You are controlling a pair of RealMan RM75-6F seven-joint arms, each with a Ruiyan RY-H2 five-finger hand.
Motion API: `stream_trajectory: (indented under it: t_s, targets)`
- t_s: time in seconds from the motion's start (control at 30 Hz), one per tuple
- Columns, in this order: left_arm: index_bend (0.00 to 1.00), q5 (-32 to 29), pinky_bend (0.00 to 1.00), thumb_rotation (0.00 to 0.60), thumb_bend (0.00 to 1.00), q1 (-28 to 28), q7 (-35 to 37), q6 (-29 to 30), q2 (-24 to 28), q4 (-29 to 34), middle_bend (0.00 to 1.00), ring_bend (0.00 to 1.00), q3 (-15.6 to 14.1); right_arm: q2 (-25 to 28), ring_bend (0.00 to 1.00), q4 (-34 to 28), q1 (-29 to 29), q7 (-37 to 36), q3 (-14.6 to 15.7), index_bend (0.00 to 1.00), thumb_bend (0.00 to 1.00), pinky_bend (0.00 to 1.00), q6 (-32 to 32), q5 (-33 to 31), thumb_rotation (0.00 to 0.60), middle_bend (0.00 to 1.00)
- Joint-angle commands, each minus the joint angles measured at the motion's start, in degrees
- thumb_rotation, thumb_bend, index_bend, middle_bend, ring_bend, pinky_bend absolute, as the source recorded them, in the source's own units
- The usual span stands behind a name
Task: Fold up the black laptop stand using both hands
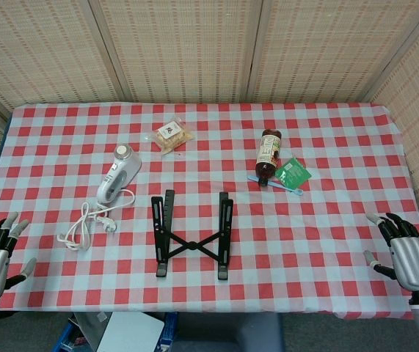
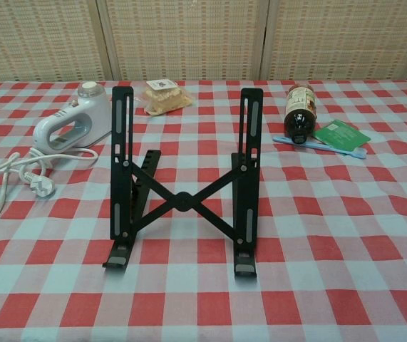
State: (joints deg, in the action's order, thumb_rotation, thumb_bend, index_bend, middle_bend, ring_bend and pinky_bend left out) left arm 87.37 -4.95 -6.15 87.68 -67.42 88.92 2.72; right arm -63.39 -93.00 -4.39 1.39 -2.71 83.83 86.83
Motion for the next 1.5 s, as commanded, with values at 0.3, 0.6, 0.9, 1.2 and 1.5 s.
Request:
stream_trajectory:
  t_s: [0.3, 0.6, 0.9, 1.2, 1.5]
  targets:
    - [0.13, 0.3, 0.15, 0.6, 0.27, -1.0, 0.7, -1.7, 1.0, 1.4, 0.05, 0.09, -0.2, 0.3, 0.13, -0.6, -0.4, -0.8, 0.2, 0.17, 0.26, 0.2, -0.7, 0.5, 0.6, 0.27]
    - [0.07, 1.9, 0.15, 0.6, 0.27, -5.8, 12.4, -6.9, 4.6, 3.0, 0.05, 0.1, 1.2, 4.1, 0.13, -6.2, -3.9, -6.8, -0.2, 0.08, 0.26, 0.2, -6.9, 0.0, 0.6, 0.21]
    - [0.09, 2.4, 0.16, 0.586, 0.27, -13.3, 29.1, -15.8, 8.1, 4.8, 0.05, 0.12, 3.3, 5.3, 0.11, -10.1, -10.6, -17.1, -1.4, 0.02, 0.19, 0.2, -16.9, 0.0, 0.6, 0.18]
    - [0.14, 3.6, 0.21, 0.343, 0.24, -21.5, 45.9, -23.6, 6.2, 0.5, 0.09, 0.17, 4.7, 2.5, 0.07, -9.9, -18.3, -33.9, -1.5, 0.01, 0.07, 0.19, -27.9, 1.0, 0.6, 0.15]
    - [0.15, 3.7, 0.22, 0.227, 0.21, -27.0, 49.8, -28.9, 3.0, -1.9, 0.11, 0.18, 4.3, -3.2, 0.0, -7.6, -23.3, -42.6, -1.3, 0.0, 0.0, 0.07, -33.6, 0.5, 0.6, 0.03]
